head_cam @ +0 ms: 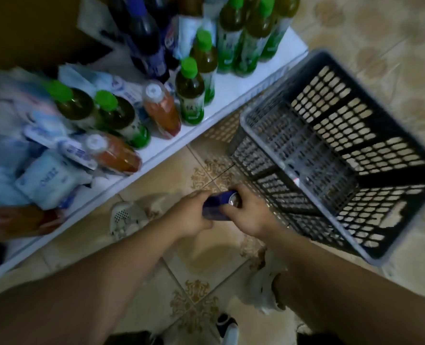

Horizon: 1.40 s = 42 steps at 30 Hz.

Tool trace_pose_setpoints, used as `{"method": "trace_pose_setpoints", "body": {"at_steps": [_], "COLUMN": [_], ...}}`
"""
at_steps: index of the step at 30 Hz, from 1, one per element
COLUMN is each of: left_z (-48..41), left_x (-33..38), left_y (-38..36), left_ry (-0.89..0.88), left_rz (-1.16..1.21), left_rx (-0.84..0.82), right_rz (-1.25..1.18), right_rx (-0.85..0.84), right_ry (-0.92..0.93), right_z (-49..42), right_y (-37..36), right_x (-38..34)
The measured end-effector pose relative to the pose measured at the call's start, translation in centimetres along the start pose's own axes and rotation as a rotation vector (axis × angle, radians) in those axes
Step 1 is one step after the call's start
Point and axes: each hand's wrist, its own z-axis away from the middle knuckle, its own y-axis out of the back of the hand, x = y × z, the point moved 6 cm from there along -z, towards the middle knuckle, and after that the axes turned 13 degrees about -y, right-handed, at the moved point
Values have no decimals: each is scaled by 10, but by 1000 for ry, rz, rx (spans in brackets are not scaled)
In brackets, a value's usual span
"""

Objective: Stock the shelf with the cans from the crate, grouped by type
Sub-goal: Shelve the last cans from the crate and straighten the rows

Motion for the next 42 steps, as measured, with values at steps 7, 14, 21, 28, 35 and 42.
{"method": "trace_pose_setpoints", "body": {"at_steps": [7, 14, 21, 28, 35, 42], "left_z": [119, 257, 371, 456, 518, 541], "left_x": [113, 206, 234, 199, 111, 30], "left_y": [103, 176, 213, 245, 304, 351], "left_ry": [-222, -389, -464, -426, 162, 577], "left_rz": [172, 428, 389, 260, -170, -452], "left_rx": [267, 545, 1031, 1189, 1118, 886], "right_rz": [-275, -729, -717, -333, -286, -205], "right_rx": [13, -128, -47, 58, -59, -132], "right_ry": [371, 678, 847, 990, 1051, 1069], "right_z": [152, 302, 395, 443, 446, 423], "right_y": [86, 125, 102, 44, -1, -33], "right_x": [-105, -196, -275, -357, -435, -503]}}
